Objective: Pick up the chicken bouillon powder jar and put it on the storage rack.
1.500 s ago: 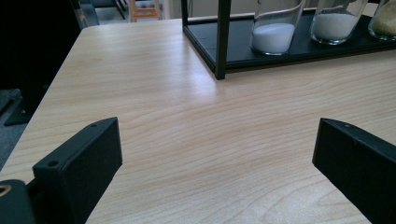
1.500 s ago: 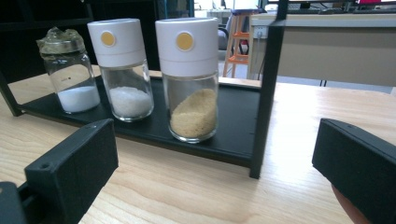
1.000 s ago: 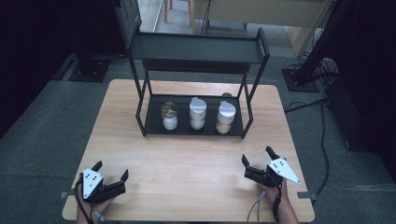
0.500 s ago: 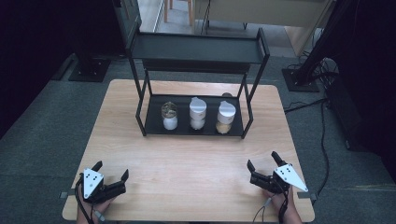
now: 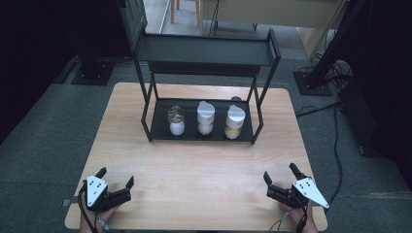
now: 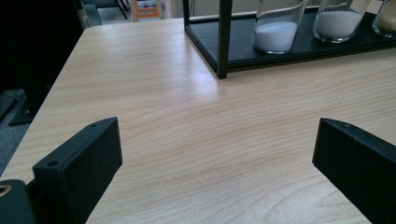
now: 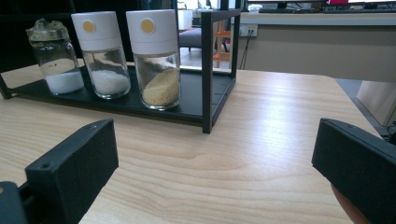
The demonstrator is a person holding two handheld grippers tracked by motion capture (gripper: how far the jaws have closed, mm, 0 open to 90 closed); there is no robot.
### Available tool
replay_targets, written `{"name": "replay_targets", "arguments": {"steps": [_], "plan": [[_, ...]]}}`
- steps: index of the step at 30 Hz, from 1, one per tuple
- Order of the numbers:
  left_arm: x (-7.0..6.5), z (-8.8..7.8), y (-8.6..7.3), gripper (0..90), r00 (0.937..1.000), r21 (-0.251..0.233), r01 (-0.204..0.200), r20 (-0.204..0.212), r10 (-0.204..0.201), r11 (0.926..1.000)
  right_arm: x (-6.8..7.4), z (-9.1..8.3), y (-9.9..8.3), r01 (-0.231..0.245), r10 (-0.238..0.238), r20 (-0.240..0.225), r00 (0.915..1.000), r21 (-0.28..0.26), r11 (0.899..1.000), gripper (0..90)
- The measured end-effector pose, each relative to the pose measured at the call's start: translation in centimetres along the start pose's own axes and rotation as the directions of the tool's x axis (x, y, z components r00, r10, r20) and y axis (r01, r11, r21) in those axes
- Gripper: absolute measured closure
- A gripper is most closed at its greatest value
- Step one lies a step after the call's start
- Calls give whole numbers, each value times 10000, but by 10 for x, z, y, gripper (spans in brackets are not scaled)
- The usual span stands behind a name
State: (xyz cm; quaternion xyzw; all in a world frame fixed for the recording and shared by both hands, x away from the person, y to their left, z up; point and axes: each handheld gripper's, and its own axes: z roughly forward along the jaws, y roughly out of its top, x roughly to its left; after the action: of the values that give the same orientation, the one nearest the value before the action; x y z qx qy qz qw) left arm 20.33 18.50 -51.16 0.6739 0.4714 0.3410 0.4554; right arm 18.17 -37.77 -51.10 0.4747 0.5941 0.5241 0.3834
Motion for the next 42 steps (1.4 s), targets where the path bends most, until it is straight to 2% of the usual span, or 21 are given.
{"name": "replay_targets", "arguments": {"steps": [10, 17, 25, 35, 42], "plan": [[0, 0, 0, 14, 10000, -1, -9, -18, 9, 10000, -4, -15, -3, 101, -101, 60, 9999, 47, 9999, 0], [0, 0, 0, 14, 10000, 3, -6, -33, 6, 10000, -9, -24, -5, 25, -27, 195, 9998, 66, 10000, 0], [-1, 0, 0, 14, 10000, -4, -9, -46, 9, 10000, -14, -34, -7, 156, -160, 385, 9991, 109, 9998, 0], [-1, 0, 0, 14, 10000, -3, -34, -67, 34, 10000, -25, -46, -9, -78, 72, 674, 9977, 94, 9999, 2], [-1, 0, 0, 14, 10000, 3, -42, -68, 42, 10000, -25, -46, -10, -216, 211, 647, 9977, 60, 9997, 2]]}}
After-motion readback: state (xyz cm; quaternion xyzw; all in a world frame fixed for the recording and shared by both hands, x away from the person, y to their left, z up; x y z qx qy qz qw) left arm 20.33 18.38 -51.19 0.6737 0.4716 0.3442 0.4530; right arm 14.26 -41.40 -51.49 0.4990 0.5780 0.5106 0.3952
